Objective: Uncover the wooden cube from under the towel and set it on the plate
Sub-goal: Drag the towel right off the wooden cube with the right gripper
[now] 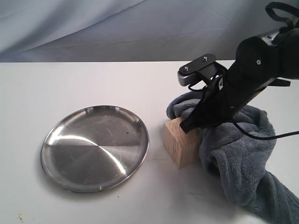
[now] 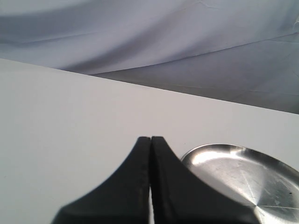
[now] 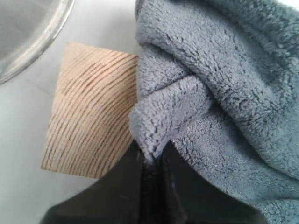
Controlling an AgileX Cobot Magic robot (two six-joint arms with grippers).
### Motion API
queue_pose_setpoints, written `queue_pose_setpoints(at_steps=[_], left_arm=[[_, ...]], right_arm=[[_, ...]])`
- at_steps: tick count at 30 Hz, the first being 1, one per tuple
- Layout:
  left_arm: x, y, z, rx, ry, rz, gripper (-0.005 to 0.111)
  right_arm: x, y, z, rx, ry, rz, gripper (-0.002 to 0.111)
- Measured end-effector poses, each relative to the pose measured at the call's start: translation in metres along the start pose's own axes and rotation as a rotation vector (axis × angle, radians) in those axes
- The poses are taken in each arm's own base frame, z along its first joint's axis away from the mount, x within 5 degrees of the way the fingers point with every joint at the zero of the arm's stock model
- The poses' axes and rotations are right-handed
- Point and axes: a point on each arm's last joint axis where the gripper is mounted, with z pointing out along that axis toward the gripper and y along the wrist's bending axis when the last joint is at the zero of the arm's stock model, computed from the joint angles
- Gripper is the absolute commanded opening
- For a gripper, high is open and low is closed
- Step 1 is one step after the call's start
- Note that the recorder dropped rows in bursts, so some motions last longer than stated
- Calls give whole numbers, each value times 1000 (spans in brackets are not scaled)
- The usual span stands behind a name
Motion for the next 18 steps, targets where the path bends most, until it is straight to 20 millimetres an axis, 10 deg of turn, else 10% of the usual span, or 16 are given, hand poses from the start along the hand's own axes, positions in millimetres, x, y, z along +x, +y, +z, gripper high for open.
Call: queue_pose_setpoints(at_steps=[18], left_arm=[[0, 0, 0, 0, 0, 0, 0]], right_arm=[[13, -79, -21, 115, -6, 208, 0]])
